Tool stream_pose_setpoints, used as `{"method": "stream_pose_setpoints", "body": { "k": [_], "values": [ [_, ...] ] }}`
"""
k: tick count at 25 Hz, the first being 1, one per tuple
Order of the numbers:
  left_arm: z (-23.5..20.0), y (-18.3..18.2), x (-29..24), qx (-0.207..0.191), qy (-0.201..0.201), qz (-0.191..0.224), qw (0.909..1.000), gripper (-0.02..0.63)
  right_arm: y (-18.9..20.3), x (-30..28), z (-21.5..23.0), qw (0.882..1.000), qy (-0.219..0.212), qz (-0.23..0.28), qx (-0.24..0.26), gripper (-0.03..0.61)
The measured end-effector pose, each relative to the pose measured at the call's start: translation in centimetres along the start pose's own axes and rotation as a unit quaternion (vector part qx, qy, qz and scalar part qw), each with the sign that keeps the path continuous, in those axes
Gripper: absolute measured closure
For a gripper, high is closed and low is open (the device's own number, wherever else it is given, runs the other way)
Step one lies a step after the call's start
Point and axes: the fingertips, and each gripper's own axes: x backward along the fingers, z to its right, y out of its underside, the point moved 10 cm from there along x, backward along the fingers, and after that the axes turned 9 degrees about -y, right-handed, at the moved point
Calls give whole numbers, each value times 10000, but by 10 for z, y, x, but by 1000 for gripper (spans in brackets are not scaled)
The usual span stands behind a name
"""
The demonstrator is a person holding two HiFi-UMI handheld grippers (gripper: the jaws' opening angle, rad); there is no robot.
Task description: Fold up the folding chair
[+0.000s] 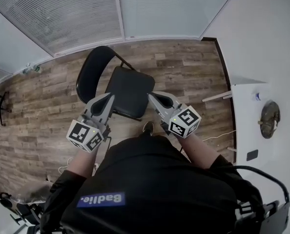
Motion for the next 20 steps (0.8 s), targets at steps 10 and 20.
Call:
{"method": "stream_pose_setpoints", "body": {
  "k": [10,20],
  "values": [
    [-45,-16,-33,-34,-544,11,9985,609,9,-20,52,9991,-79,-85,-397,577],
    [-143,1,-25,-65,-467,-315,9984,609,31,-70,36,9961,346,-219,-784,571]
  ]
}}
